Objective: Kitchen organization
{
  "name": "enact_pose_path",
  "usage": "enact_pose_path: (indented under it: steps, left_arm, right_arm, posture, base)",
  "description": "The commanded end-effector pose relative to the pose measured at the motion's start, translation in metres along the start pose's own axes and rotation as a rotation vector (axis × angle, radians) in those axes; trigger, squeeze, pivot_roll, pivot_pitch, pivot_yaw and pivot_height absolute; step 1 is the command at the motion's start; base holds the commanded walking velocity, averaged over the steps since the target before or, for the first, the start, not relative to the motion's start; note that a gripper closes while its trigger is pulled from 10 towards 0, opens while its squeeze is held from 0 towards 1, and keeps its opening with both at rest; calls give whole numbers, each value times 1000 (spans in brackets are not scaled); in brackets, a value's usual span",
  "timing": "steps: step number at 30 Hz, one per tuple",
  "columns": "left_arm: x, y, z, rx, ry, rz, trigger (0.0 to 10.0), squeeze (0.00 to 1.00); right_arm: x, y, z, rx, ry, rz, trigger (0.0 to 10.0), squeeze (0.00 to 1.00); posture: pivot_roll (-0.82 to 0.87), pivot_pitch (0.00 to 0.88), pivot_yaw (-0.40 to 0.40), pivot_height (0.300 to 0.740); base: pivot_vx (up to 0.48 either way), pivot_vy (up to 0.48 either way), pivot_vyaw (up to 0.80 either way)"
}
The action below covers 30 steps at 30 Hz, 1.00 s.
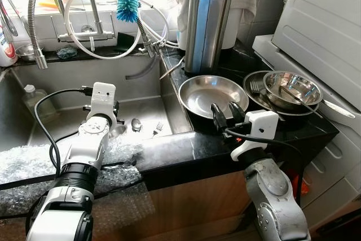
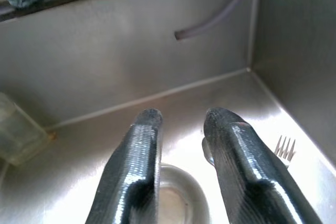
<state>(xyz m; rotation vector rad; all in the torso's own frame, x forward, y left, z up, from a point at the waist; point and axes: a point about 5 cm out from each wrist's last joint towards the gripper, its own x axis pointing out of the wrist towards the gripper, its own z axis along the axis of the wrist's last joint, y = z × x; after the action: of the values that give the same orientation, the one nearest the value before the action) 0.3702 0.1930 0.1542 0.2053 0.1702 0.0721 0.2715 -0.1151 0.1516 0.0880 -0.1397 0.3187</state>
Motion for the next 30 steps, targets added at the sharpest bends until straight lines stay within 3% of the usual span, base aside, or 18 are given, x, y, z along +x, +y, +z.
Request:
enact_pose_path:
  steps: [1, 4, 5, 6, 11, 18, 20, 25, 30]
  left_arm:
    - [-2, -2, 5, -7, -40, 0, 10000, 0]
    - [-3, -1, 13, -27, -103, 12, 10000, 0]
    - [-5, -2, 27, -71, -194, 3, 10000, 0]
    - [-6, -2, 30, -83, -219, 1, 10000, 0]
    - [-18, 4, 64, -312, -456, -2, 10000, 0]
    - [-26, 9, 54, -425, -482, -27, 10000, 0]
    - [-33, 19, 46, -416, -503, -12, 10000, 0]
    - [-49, 33, 47, -339, -551, -13, 10000, 0]
    - [-52, 36, 47, -328, -550, -13, 10000, 0]
  right_arm:
    - [3, 1, 0, -9, 13, 11, 10000, 0]
    - [3, 1, -1, -8, 14, 9, 10000, 0]
    - [3, 1, -1, -9, 15, 8, 10000, 0]
    - [3, 1, -1, -10, 15, 8, 10000, 0]
    - [4, -4, -2, 8, 25, -42, 10000, 0]
    - [5, -20, 4, 126, -7, -197, 10000, 0]
    - [6, -29, 6, 196, -25, -264, 10000, 0]
    - [4, -35, 8, 210, -30, -296, 10000, 0]
    - [4, -36, 8, 224, -30, -302, 10000, 0]
  posture:
    - [-146, 0, -29, 740]
    - [-146, 0, -30, 740]
    - [-148, 0, -31, 740]
    - [-148, 0, -31, 740]
    - [-149, 0, -30, 740]
    - [-150, 0, -27, 740]
    - [-151, 0, -27, 740]
    - [-147, 0, -25, 740]
    - [-147, 0, -25, 740]
  base:
    - [0, 0, 0]
    - [0, 0, 0]
    - [0, 0, 0]
    - [0, 0, 0]
    - [0, 0, 0]
    - [0, 0, 0]
    - [0, 0, 0]
    - [0, 0, 0]
    - [0, 0, 0]
